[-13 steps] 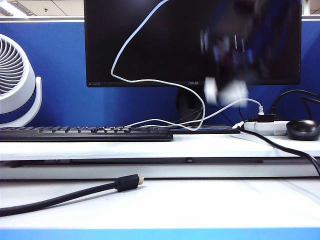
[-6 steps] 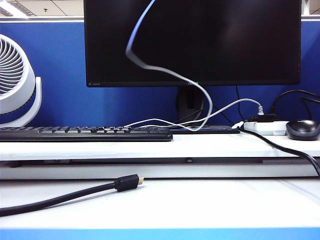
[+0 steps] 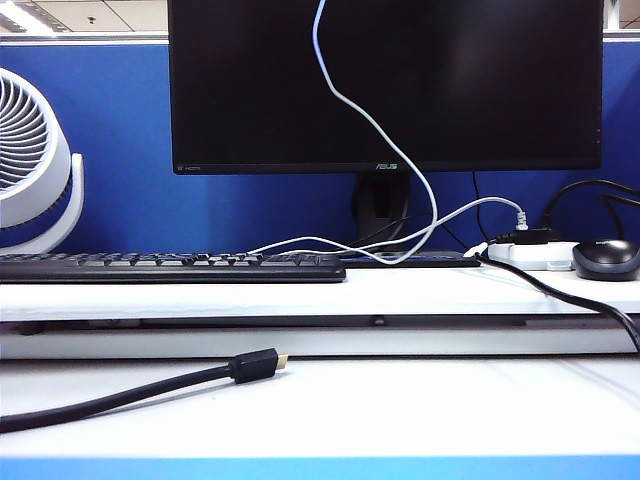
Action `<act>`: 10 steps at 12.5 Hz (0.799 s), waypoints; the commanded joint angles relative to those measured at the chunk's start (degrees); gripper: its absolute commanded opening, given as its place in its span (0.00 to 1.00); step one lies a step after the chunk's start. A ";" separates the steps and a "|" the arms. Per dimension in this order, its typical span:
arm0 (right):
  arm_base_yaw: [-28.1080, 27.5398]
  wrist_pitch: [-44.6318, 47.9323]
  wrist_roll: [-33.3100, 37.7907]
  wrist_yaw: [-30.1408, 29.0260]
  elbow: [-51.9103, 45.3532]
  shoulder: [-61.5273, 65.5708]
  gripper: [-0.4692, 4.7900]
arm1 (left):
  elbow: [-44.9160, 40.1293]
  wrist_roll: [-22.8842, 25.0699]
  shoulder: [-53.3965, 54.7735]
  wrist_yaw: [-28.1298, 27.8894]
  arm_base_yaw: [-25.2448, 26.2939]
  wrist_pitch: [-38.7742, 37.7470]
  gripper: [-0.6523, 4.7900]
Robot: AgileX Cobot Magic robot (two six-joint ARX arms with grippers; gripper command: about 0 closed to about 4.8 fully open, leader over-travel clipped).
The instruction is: Pick up the Type-C charging cable and the charging base, insert one end of the Type-C charger into the corresponding slot on the base, and finally place the plugged-in charger back on the table.
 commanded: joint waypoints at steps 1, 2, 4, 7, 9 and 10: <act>0.09 5.35 15.82 2.51 0.33 -0.35 0.08 | 0.22 -7.82 -0.31 0.09 -0.02 7.23 0.11; 0.09 5.22 17.03 1.57 0.33 -0.35 0.08 | 0.22 -11.89 -0.31 1.75 0.00 8.07 0.11; 0.11 4.46 16.68 -1.38 0.33 -0.26 0.08 | 0.22 -16.96 -0.31 5.51 -0.02 10.84 0.11; 0.17 1.73 11.37 -7.72 0.33 -0.15 0.08 | 0.22 -22.47 -0.31 8.20 -0.02 11.39 0.11; 0.74 -0.50 10.40 -8.20 0.33 -0.15 0.08 | 0.22 -24.65 -0.31 9.31 -0.02 11.78 0.11; 1.62 -2.45 10.78 -9.68 0.33 -0.07 0.08 | 0.22 -28.48 -0.31 10.73 -0.02 14.56 0.11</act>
